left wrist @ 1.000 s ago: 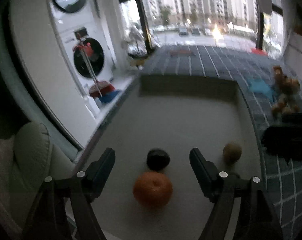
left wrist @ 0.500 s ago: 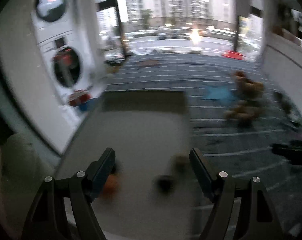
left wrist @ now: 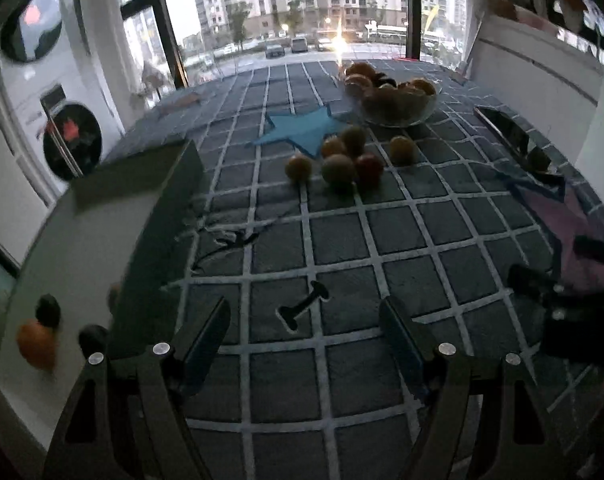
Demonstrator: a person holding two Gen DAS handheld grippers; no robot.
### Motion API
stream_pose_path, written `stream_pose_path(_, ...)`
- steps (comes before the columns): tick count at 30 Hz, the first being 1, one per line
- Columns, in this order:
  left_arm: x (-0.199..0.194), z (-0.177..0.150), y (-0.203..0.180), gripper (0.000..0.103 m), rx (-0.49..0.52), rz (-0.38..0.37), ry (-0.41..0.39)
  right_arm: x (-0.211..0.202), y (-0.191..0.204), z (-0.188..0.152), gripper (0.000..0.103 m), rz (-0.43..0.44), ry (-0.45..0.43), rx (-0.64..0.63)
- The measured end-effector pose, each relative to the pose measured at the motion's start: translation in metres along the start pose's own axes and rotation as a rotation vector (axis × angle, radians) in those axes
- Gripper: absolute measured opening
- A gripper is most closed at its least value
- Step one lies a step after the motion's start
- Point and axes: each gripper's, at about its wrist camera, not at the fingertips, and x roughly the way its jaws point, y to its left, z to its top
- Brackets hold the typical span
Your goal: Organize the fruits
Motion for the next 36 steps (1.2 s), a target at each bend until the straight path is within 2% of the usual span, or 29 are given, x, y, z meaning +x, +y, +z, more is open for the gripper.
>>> stream_pose_path(2, 0.001, -0.002, 0.001, 0.08, -0.017, -0.013, -0.007, -0.003, 0.0, -0.003, 0.102, 0.001, -0.004, -0.002)
stream_pose_path(3, 0.002, -0.004, 0.001, 0.084, -0.022, -0.01, -0.017, -0.003, 0.0, -0.004, 0.103, 0.0, -0.005, -0.003)
stream_pose_path(4, 0.003, -0.007, 0.001, 0.095, -0.022, 0.006, -0.023, -0.003, 0.0, -0.003, 0.103, 0.002, -0.004, 0.0)
stream_pose_path(5, 0.003, -0.007, 0.002, 0.097, -0.018, 0.009, -0.021, -0.004, 0.001, -0.005, 0.102, 0.002, -0.006, -0.001)
stream_pose_path(8, 0.006, -0.008, 0.005, 0.097, -0.033, -0.054, 0.004, -0.005, 0.002, -0.006, 0.102, 0.0, -0.011, -0.002)
stream_pose_path(11, 0.01, -0.008, 0.008, 0.097, -0.057, -0.074, 0.015, -0.005, 0.002, -0.006, 0.102, -0.001, -0.011, -0.002)
stream_pose_path(18, 0.007, -0.011, 0.001, 0.097, -0.019, -0.075, -0.006, -0.005, 0.002, -0.007, 0.102, -0.002, -0.008, -0.004)
stream_pose_path(22, 0.007, -0.011, 0.003, 0.097, -0.026, -0.101, 0.006, -0.005, 0.002, -0.007, 0.102, -0.002, -0.008, -0.003)
stream_pose_path(36, 0.007, -0.011, 0.003, 0.097, -0.022, -0.103, 0.003, -0.005, 0.002, -0.007, 0.102, -0.002, -0.009, -0.004)
